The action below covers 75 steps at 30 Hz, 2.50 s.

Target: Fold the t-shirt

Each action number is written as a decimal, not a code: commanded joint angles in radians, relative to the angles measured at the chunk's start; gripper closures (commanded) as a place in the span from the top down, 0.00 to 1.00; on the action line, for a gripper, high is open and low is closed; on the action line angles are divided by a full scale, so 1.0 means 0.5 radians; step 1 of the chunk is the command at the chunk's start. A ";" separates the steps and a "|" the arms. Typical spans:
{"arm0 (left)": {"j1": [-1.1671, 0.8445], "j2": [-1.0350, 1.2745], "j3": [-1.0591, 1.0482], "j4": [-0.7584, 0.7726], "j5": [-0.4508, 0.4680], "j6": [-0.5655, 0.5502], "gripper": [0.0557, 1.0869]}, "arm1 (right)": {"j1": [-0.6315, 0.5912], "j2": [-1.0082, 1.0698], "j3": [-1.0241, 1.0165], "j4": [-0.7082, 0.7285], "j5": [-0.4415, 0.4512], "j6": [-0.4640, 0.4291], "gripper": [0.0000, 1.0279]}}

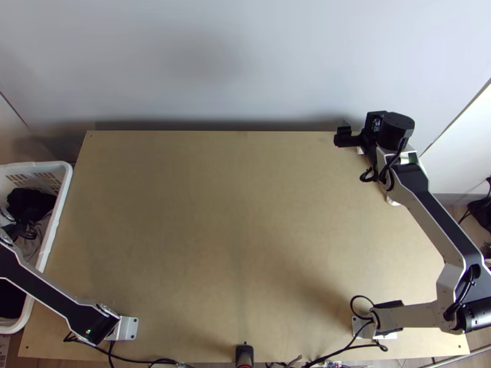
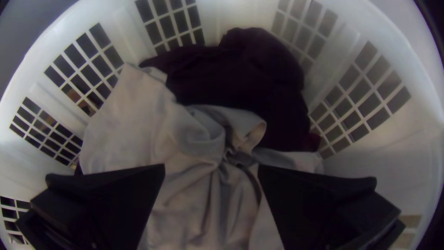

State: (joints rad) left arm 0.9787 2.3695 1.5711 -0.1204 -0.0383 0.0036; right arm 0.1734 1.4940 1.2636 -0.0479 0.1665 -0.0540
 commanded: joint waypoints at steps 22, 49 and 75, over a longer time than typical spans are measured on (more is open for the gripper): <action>-0.184 0.345 0.466 -0.032 -0.055 -0.062 0.95 | -0.003 -0.126 -0.171 -0.002 0.066 -0.079 0.95; -0.114 0.295 0.595 -0.281 -0.123 0.014 0.04 | -0.031 -0.092 -0.208 0.001 0.093 -0.091 0.93; -0.123 -0.567 -0.338 -0.127 0.074 0.134 0.04 | 0.040 -0.058 -0.208 -0.009 0.112 -0.058 0.93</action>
State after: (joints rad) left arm 0.9134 2.1605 1.4918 -0.2111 -0.0216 0.0540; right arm 0.1833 1.4651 1.1618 -0.0525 0.2180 -0.0868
